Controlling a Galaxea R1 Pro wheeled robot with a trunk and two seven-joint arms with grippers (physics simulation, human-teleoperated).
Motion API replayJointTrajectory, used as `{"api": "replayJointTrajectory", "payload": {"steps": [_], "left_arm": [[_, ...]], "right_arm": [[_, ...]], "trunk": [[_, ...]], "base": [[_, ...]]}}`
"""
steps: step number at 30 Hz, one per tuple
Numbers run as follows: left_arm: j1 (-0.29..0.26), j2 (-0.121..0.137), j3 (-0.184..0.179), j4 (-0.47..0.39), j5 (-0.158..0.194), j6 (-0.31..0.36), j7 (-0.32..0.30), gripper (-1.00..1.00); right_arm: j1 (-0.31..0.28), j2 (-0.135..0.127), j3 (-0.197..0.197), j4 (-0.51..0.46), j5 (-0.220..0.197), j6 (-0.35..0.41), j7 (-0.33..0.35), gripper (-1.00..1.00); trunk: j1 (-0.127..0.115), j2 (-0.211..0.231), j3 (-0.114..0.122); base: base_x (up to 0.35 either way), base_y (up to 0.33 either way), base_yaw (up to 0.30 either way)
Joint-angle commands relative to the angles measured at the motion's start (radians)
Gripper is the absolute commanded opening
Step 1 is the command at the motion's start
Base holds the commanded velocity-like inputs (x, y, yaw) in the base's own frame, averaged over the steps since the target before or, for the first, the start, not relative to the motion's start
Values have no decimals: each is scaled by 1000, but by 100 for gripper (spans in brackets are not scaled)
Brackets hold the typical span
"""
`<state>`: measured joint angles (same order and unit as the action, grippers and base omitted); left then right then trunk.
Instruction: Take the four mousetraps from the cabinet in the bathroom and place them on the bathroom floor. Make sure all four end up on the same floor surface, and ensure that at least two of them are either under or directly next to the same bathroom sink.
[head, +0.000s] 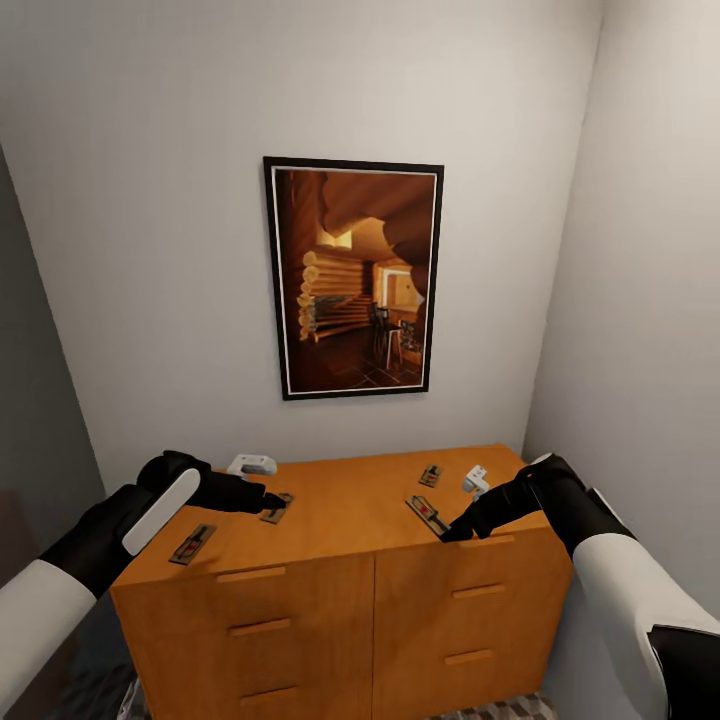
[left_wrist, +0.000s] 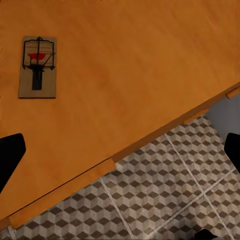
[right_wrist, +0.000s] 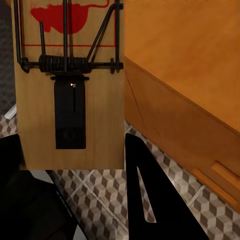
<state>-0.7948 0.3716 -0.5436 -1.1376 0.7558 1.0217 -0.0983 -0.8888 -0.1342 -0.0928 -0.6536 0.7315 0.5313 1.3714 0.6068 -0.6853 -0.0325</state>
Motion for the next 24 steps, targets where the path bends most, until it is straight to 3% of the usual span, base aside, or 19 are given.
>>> {"api": "replayJointTrajectory", "payload": {"steps": [1,12,19,24], "left_arm": [[-1,2,-1,0,-10,2,-9,100],[-1,35,1,-1,-12,3,53,100],[-1,84,4,-2,-12,4,105,100],[-1,123,34,-2,-12,6,117,100]], "right_arm": [[-1,2,-4,-1,7,13,6,-100],[-2,54,-4,-1,6,15,-14,-100],[-4,87,-4,-1,6,15,-55,-100],[-6,109,-4,-1,6,15,-79,-100]], "trunk": [[0,-2,-2],[0,-2,-2],[0,-2,-2],[0,-2,-2]], "base": [[0,0,-9],[0,0,-2],[0,0,0],[0,0,0]]}}
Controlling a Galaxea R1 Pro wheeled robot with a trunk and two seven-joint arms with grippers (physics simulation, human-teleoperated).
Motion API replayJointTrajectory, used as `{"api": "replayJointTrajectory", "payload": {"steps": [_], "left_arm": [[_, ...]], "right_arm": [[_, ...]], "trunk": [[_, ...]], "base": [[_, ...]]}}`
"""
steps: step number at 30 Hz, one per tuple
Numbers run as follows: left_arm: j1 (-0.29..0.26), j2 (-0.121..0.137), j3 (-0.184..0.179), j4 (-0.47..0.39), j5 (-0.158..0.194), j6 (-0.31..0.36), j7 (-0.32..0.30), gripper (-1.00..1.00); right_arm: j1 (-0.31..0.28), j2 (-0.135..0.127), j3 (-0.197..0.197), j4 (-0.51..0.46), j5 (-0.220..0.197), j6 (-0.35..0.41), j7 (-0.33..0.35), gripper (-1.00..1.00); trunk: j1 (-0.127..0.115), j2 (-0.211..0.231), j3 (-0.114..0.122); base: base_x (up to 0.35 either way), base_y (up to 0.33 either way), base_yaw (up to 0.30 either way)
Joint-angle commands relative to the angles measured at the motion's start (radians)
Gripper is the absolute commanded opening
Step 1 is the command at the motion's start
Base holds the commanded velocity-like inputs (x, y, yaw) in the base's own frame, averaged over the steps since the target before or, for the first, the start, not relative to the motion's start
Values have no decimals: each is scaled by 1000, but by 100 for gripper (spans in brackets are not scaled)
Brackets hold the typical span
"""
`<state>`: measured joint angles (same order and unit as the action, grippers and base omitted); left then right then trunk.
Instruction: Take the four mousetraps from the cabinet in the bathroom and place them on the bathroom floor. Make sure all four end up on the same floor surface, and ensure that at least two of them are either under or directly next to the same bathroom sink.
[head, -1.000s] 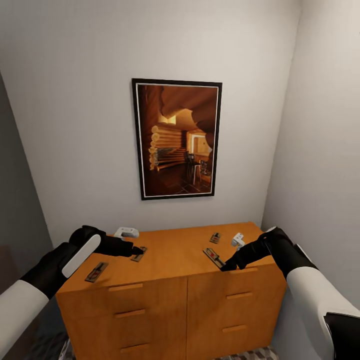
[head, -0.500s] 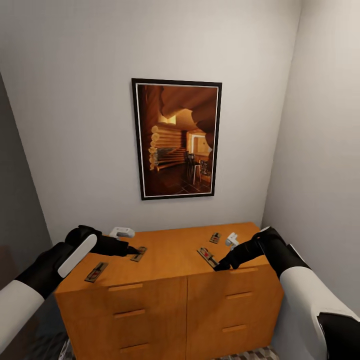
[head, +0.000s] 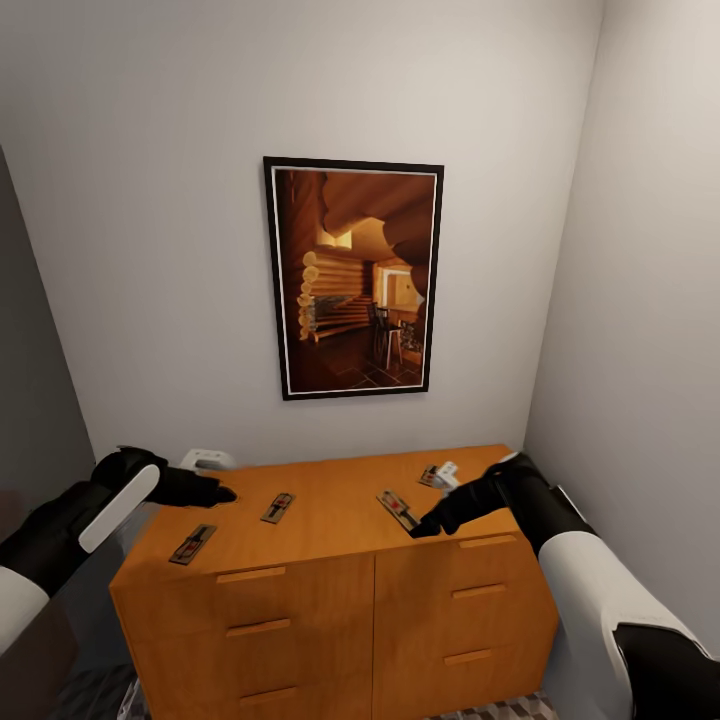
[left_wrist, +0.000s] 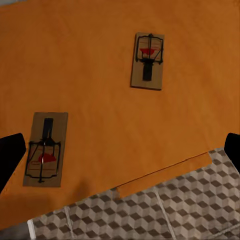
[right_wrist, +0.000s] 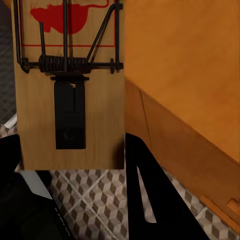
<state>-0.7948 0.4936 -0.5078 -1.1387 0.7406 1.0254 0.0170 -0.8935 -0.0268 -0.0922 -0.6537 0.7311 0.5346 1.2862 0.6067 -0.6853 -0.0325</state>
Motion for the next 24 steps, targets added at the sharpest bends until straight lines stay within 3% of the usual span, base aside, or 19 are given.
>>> {"api": "replayJointTrajectory", "payload": {"steps": [1,11,17,24], "left_arm": [[-1,8,6,-1,4,2,3,100],[-1,93,51,-22,7,5,7,100],[-1,110,54,-28,7,6,7,100],[-1,119,53,-25,7,7,8,100]], "right_arm": [[-1,5,-4,-1,7,12,3,-100],[-4,32,-4,-40,8,18,-7,-100],[-4,34,-3,-54,8,37,-8,-100],[-4,33,-5,-60,9,48,-8,-100]], "trunk": [[0,-2,-2],[0,-2,-2],[0,-2,-2],[27,-51,-24]], "base": [[0,0,0],[0,0,0],[0,0,0],[0,0,0]]}}
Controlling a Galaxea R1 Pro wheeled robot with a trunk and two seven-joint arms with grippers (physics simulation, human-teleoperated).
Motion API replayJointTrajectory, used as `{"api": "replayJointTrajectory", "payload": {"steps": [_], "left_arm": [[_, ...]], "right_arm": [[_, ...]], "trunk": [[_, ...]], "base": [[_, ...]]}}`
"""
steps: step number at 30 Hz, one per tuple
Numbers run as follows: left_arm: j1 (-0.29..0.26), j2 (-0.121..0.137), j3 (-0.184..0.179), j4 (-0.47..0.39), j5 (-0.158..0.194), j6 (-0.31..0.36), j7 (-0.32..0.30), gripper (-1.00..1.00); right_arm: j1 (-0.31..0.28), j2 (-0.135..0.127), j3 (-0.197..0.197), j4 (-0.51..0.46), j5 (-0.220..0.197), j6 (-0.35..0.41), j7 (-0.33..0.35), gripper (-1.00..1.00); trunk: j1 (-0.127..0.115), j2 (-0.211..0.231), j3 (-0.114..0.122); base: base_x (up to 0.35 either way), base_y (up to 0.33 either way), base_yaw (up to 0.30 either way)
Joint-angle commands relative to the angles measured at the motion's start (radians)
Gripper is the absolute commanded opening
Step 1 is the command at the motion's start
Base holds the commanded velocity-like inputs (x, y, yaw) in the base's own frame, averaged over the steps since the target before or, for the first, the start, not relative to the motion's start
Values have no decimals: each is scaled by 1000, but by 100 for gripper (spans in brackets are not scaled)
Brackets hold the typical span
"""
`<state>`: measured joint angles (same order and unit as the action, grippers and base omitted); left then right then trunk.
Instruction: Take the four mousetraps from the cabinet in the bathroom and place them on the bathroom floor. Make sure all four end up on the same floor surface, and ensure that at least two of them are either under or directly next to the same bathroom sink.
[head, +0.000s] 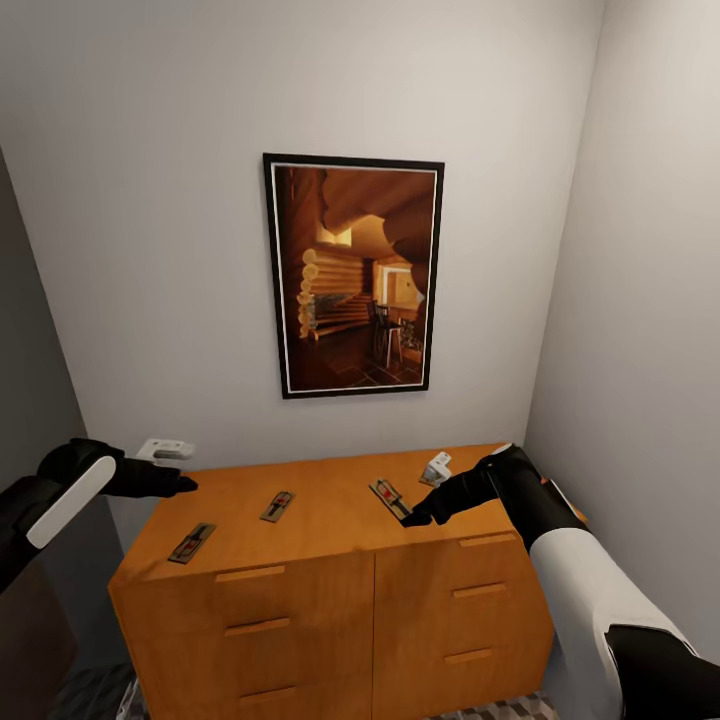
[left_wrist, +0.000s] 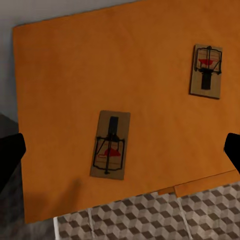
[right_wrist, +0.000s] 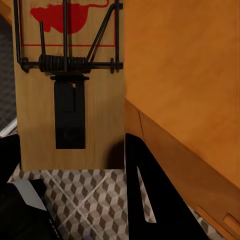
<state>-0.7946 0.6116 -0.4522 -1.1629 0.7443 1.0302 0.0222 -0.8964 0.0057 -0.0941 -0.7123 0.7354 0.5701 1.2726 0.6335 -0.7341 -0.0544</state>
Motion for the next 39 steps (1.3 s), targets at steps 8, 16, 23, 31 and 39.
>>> {"api": "replayJointTrajectory", "payload": {"steps": [8,16,23,31,39], "left_arm": [[-2,12,-6,4,3,3,1,100],[-2,31,-9,5,4,4,-2,100],[-2,36,-37,21,4,5,-5,100],[-2,40,-74,41,6,7,-9,100],[-3,45,-136,83,10,12,-89,100]], "right_arm": [[-1,0,-4,-2,6,15,5,-100],[-1,0,-4,-3,8,16,4,-100],[-1,1,-4,-3,9,16,4,-100],[-1,2,-2,-3,10,16,4,-100],[-1,2,-1,-3,10,16,4,-100]], "trunk": [[31,-58,-27],[39,-72,-33],[39,-72,-33],[39,-72,-33],[39,-72,-33]], "base": [[0,0,0],[0,0,0],[0,0,0],[0,0,0],[0,0,0]]}}
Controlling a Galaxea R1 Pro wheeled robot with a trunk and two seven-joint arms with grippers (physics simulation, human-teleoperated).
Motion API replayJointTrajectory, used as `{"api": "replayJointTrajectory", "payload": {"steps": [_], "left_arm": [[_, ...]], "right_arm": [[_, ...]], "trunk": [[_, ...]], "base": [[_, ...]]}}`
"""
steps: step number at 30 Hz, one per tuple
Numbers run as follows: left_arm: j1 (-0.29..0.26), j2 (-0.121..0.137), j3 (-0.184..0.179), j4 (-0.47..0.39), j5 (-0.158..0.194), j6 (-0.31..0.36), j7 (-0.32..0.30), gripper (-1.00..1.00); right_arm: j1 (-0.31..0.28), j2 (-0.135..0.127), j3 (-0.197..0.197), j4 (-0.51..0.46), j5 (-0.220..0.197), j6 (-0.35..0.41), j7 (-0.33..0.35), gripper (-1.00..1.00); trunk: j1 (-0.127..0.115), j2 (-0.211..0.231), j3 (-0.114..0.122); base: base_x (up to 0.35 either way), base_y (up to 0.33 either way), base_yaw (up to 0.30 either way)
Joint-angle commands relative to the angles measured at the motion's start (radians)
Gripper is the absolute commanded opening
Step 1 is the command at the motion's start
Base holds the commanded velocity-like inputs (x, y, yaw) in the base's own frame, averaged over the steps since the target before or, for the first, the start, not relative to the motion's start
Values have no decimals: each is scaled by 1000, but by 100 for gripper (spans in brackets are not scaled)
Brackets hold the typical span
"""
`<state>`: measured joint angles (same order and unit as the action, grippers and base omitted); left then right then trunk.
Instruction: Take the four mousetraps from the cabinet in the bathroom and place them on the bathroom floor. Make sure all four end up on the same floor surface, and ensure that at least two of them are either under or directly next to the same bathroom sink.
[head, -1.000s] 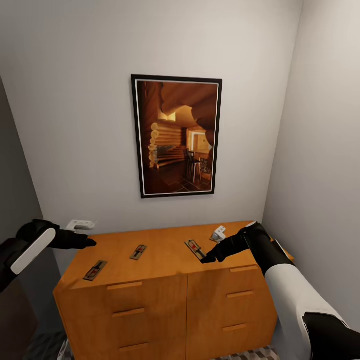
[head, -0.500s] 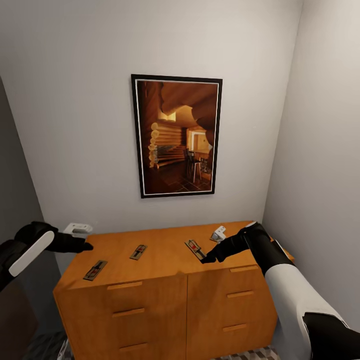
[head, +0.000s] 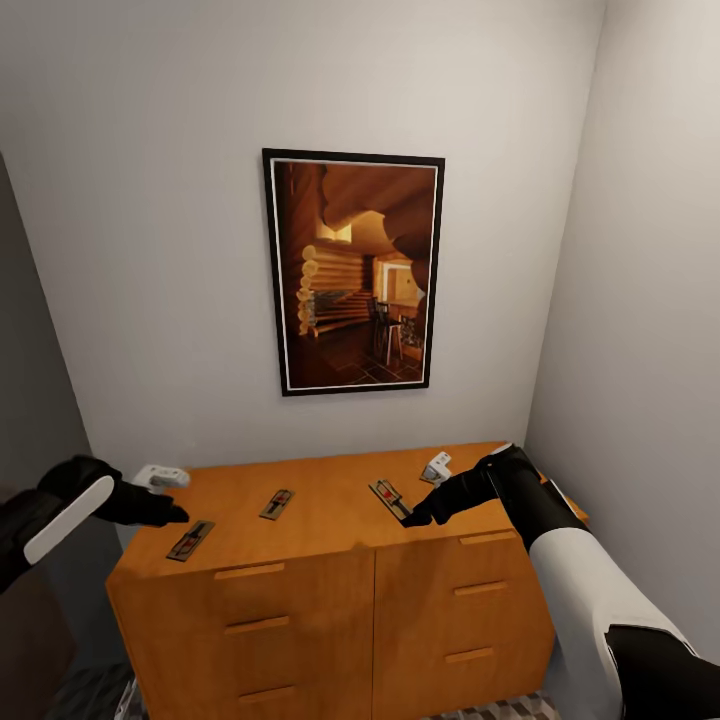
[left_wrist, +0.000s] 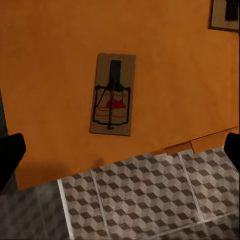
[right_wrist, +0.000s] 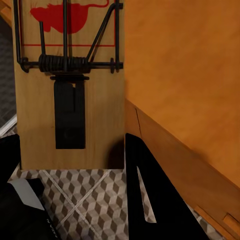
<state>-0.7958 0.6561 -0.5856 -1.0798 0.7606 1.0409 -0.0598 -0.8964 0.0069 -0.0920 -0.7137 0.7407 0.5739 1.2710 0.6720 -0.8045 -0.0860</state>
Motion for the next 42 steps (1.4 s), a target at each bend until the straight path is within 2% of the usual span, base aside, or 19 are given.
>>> {"api": "replayJointTrajectory", "payload": {"steps": [1,11,19,31,42], "left_arm": [[-2,1,-5,5,-6,2,-15,100],[-1,1,-22,53,-7,3,-46,100],[0,1,-61,67,-6,4,-52,100],[0,-1,-68,68,-6,3,-85,100],[0,-3,-67,62,-6,2,-87,100]], "right_arm": [[-1,1,-3,-1,4,12,5,-100],[-1,1,-3,-1,4,13,5,-100],[-1,1,-3,-1,4,14,5,-100],[-1,2,-1,-1,5,14,5,-100],[-1,2,1,-1,5,14,5,-100]], "trunk": [[0,-2,-2],[0,-2,-2],[0,-2,-2],[0,-2,-2],[0,-2,-2]], "base": [[0,0,0],[0,0,0],[0,0,0],[0,0,0],[0,0,0]]}}
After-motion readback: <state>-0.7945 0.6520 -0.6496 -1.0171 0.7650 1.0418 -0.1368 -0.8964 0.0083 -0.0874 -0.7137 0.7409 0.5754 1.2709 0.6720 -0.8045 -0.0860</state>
